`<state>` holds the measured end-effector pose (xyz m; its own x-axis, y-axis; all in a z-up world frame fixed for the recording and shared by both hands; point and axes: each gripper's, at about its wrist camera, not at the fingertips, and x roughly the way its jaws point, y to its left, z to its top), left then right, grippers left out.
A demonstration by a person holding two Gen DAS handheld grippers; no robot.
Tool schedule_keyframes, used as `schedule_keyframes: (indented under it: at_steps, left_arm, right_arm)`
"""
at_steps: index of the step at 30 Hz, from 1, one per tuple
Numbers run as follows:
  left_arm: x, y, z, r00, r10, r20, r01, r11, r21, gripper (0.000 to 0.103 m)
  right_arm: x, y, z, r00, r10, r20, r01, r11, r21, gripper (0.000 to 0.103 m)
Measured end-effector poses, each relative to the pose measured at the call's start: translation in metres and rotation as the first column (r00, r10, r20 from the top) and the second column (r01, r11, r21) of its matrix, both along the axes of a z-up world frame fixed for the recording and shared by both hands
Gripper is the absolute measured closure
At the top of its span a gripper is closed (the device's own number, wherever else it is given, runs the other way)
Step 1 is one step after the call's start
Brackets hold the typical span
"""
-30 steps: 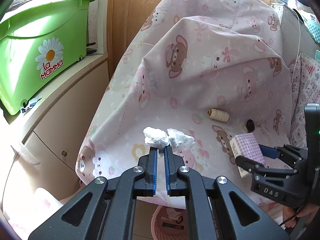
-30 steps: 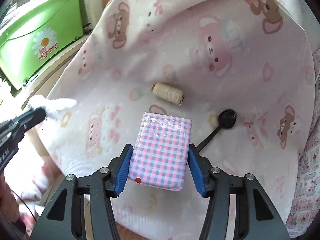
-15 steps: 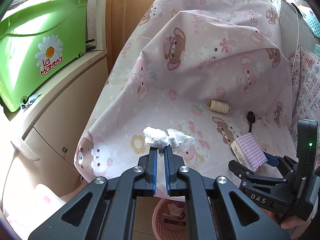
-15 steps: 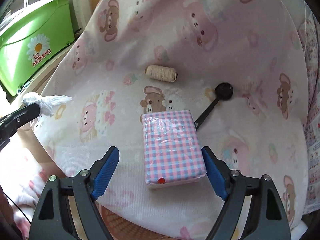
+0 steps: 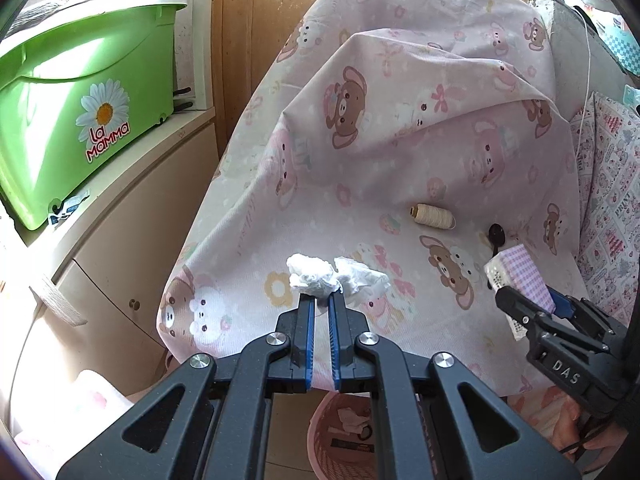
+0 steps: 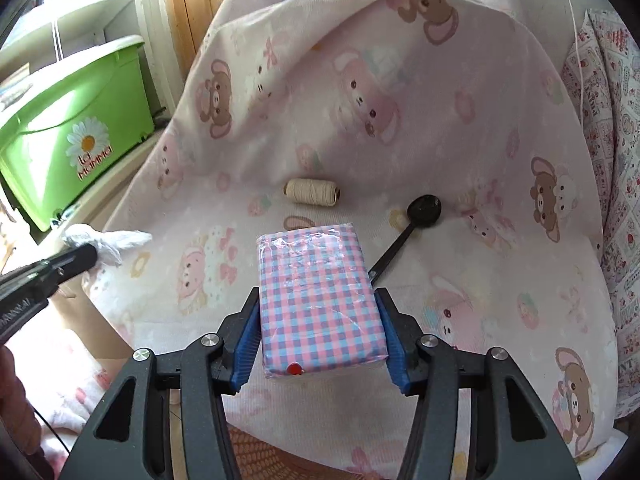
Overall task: Collect trash
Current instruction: 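Carry the tissue and tissue pack down over the pink wastebasket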
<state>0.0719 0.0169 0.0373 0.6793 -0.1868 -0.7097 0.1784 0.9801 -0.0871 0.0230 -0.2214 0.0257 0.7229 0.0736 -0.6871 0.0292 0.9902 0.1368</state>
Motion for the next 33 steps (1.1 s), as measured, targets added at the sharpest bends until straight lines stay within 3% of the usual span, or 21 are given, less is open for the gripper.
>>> schedule_keyframes:
  at_steps: [4, 8, 17, 22, 33]
  left_arm:
    - [-0.009, -0.005, 0.004, 1.0, -0.024, -0.009, 0.024, 1.0, 0.011, 0.097]
    - [-0.019, -0.008, 0.012, 0.999, -0.038, -0.016, 0.038, 0.999, -0.003, 0.097]
    - [-0.052, -0.014, 0.012, 0.997, -0.06, -0.048, 0.058, 0.997, -0.043, 0.097]
    - [-0.063, -0.019, 0.001, 0.996, -0.073, -0.054, 0.072, 0.997, -0.033, 0.097]
    - [-0.06, -0.026, -0.035, 0.98, -0.106, -0.168, 0.102, 0.994, -0.03, 0.097]
  right_arm:
    - [-0.006, -0.006, 0.016, 1.0, 0.006, 0.01, -0.006, 0.999, 0.033, 0.047]
    - [0.001, 0.015, 0.018, 1.0, 0.012, 0.018, -0.012, 1.0, 0.001, 0.047]
    - [-0.041, 0.028, 0.035, 0.999, 0.048, 0.014, -0.049, 0.999, 0.008, 0.047]
    - [-0.062, 0.03, 0.023, 0.998, 0.056, -0.007, -0.056, 0.998, 0.022, 0.047]
    - [-0.076, 0.037, -0.007, 0.992, 0.087, -0.096, -0.086, 0.996, 0.017, 0.047]
